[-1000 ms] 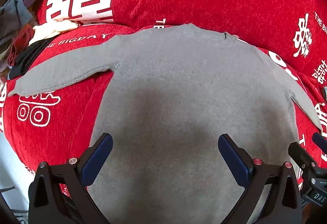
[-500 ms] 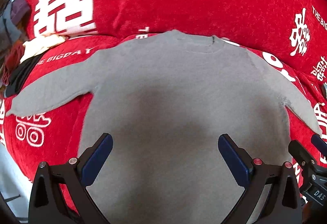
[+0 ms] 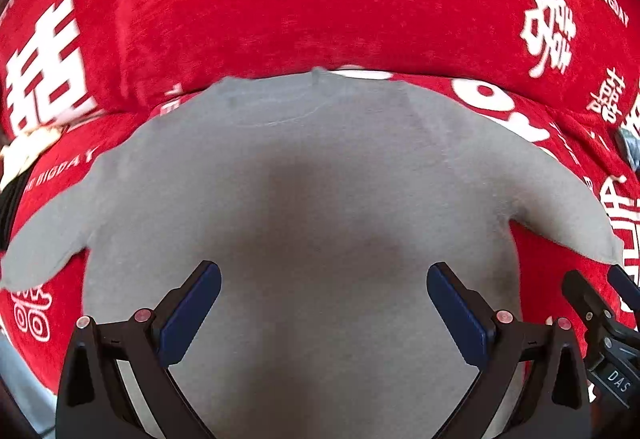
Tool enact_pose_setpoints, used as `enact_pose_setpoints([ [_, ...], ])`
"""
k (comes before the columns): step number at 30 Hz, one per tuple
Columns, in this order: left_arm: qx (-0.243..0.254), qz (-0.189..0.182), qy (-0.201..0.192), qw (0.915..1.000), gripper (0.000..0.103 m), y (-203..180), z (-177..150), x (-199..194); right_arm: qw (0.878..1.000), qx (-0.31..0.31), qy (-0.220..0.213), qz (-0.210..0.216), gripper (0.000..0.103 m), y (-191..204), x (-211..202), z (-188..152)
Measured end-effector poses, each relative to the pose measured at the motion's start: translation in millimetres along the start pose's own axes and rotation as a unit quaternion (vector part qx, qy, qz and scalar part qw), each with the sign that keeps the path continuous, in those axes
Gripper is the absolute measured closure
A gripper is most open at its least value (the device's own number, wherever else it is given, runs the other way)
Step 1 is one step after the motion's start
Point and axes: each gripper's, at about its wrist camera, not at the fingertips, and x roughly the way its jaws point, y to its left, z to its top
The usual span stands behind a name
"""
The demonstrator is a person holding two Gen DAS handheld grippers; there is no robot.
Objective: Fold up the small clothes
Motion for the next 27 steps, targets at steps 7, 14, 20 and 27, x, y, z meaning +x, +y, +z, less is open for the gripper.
enact_pose_setpoints([
  [7,0.03,-0.005,0.008,0.9995,0.0,-48,24,11,0.999,0.042,-0.003,-0.021,0.0,-55,9,3],
  [14,0.051,-0.001,0.015,0.9986,0.0,-87,33,26,0.992,0.121,0.001,-0.035,0.0,-129,20,-2],
  [20,0.056,0.005,0.025,0.9981,0.0,-107,37,44,0.982,0.182,0.005,-0.039,0.0,-184,35,-4],
  [27,0.055,0.013,0.038,0.9977,0.0,-117,46,61,0.968,0.251,-0.028,0.007,0.0,-225,55,12],
])
